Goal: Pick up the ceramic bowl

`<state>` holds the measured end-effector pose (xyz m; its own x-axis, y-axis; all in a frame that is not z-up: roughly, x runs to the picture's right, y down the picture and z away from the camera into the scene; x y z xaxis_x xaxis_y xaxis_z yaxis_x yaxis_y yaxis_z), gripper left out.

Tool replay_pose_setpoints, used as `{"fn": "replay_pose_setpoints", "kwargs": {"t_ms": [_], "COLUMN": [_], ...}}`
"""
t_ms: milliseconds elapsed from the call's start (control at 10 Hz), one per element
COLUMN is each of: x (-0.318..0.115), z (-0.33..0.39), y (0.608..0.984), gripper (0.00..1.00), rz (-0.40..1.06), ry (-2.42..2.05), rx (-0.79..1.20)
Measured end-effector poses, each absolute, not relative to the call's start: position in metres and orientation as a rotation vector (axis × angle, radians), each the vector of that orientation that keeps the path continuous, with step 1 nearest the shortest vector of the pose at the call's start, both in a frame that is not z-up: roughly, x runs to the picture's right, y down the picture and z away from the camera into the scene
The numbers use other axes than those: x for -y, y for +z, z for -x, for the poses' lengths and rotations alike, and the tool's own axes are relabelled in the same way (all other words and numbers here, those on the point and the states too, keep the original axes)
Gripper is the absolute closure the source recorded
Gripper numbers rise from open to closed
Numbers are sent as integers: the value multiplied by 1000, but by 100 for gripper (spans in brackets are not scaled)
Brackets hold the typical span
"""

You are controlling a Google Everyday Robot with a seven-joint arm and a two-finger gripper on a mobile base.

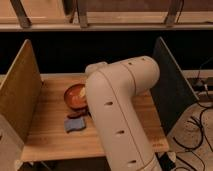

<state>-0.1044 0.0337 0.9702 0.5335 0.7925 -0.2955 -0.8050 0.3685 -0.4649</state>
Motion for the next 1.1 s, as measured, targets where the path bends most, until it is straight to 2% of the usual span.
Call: {"fn": "replay_pose_setpoints", "kwargs": {"t_ms": [400,700,800,1100], "x": [-28,-16,-2,37], "z": [107,108,107,102], "y": [976,974,967,935], "gripper": [67,95,100,100], "rz": [628,609,583,491], "ry": [1039,1059,1074,1121], "rx": [-15,18,55,187]}}
